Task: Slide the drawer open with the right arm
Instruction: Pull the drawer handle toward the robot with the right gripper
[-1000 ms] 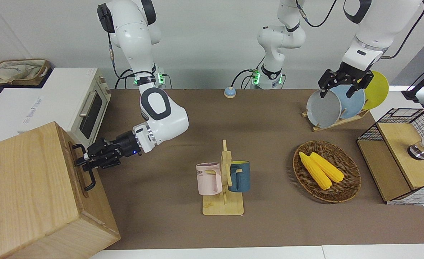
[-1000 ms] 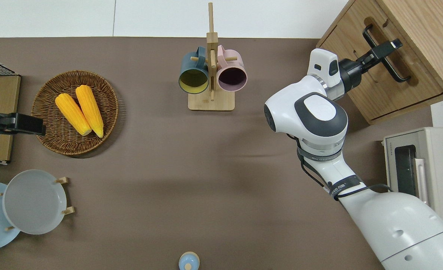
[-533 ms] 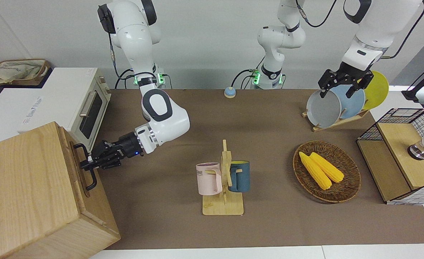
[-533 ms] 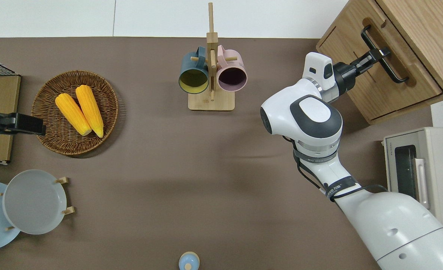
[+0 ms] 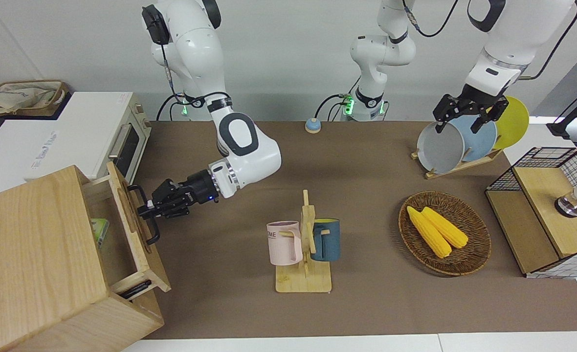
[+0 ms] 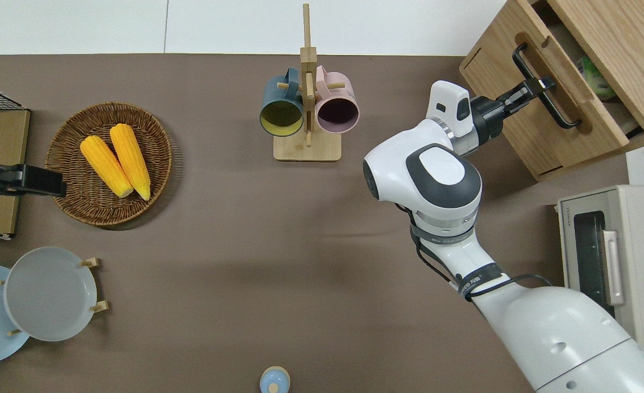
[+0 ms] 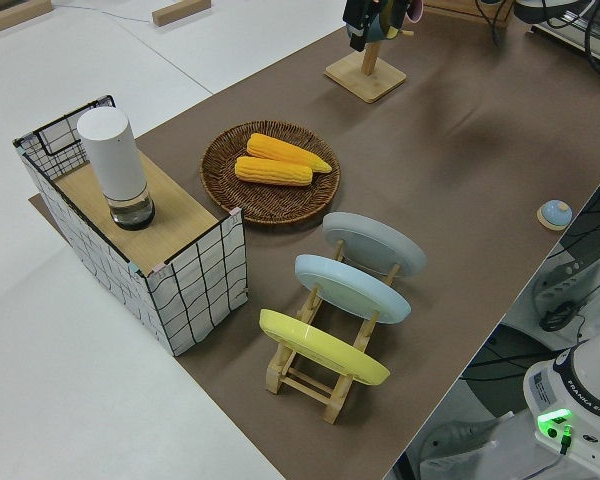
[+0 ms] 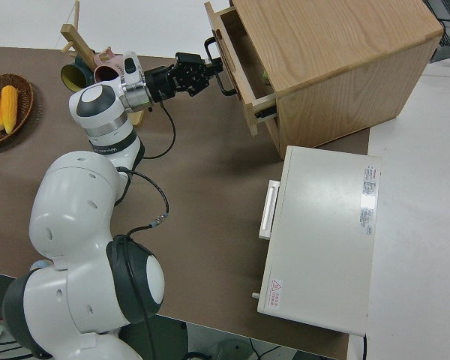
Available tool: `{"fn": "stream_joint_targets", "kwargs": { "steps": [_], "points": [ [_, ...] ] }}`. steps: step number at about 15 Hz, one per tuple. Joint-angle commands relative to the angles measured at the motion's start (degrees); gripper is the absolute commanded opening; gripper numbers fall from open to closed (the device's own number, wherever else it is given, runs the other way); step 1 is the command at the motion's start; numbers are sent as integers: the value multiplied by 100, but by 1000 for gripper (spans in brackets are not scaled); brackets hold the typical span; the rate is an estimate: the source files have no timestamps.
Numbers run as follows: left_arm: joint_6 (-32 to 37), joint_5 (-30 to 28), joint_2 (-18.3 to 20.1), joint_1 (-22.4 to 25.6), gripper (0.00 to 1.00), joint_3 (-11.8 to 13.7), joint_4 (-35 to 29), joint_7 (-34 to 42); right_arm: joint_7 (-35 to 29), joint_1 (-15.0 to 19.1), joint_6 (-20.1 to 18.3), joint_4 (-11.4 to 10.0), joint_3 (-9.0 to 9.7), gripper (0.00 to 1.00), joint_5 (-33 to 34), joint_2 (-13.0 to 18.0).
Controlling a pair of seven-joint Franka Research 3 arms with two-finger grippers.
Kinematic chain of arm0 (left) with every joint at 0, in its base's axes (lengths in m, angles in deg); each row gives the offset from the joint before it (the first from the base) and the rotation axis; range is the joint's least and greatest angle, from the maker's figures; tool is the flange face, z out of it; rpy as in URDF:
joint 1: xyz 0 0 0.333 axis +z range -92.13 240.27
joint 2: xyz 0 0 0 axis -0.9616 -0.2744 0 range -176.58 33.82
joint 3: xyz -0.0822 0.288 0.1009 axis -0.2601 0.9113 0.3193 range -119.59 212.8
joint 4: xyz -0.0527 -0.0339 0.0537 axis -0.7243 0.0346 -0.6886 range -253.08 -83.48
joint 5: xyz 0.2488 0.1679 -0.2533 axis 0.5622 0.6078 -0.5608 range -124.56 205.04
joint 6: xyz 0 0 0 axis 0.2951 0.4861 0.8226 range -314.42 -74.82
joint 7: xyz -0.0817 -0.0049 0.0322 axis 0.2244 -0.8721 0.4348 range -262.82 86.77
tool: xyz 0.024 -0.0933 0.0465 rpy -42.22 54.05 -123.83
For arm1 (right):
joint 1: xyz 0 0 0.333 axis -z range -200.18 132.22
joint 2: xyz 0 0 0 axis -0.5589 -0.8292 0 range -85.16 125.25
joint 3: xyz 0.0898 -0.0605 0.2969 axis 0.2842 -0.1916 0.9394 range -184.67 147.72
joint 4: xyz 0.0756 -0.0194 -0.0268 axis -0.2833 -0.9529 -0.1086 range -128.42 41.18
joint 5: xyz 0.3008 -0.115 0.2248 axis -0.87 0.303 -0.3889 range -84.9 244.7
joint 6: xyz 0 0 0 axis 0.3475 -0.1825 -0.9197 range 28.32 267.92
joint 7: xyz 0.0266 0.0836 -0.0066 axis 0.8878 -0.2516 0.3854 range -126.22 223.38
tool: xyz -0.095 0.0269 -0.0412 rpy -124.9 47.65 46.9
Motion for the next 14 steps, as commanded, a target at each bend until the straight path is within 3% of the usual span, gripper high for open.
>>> {"fn": "stream_joint_targets", "kwargs": {
  "steps": [1, 5, 14],
  "points": [
    [-2, 72, -76, -99, 995, 95, 117, 43, 193, -266, -255, -22, 27, 0, -124, 49],
    [-2, 71, -76, -99, 998, 95, 117, 43, 176, -732, -791, -22, 27, 0, -413, 32],
    [-2, 72, -76, -99, 995, 95, 117, 43, 132, -1409, -1240, -13, 27, 0, -748, 23]
  ]
}}
